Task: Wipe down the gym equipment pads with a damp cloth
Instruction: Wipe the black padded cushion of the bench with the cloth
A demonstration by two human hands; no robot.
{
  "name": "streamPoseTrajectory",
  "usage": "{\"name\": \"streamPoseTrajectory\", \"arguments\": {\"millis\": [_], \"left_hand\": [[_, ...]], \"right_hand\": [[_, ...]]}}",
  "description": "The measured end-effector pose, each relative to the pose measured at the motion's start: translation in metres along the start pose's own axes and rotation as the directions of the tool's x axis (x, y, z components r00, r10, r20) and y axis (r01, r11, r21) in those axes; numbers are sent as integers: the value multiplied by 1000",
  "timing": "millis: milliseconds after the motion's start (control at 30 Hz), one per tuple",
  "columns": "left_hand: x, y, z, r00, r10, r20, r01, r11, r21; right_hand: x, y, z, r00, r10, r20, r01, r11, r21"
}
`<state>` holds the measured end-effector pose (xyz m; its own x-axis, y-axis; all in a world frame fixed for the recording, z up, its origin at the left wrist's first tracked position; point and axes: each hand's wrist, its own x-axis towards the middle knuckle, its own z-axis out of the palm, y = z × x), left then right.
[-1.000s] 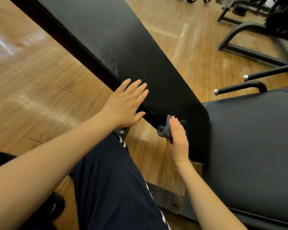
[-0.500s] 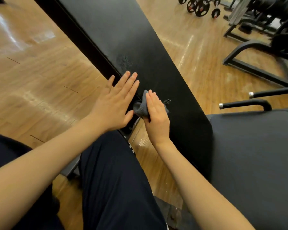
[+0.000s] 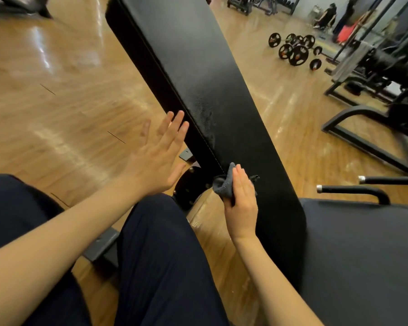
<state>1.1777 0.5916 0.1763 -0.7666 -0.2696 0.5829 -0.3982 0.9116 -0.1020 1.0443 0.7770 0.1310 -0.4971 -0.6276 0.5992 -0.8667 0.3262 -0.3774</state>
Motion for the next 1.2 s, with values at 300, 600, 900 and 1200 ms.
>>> {"name": "streamPoseTrajectory", "arguments": {"millis": [300, 600, 900, 1200], "left_hand": [[9, -10, 18, 991, 110, -72, -112, 993, -24], [7, -21, 18, 996, 75, -40, -77, 997, -26], [11, -23, 22, 992, 104, -64, -108, 992, -68], [11, -20, 30, 996, 59, -64, -65, 994, -86]], "right_hand": [[66, -43, 3, 988, -83, 126, 82, 996, 19], [55, -37, 14, 992, -123, 17, 124, 990, -65], [43, -35, 11, 999, -52, -3, 52, 996, -75], [89, -71, 16, 988, -153, 29, 154, 987, -53]]}}
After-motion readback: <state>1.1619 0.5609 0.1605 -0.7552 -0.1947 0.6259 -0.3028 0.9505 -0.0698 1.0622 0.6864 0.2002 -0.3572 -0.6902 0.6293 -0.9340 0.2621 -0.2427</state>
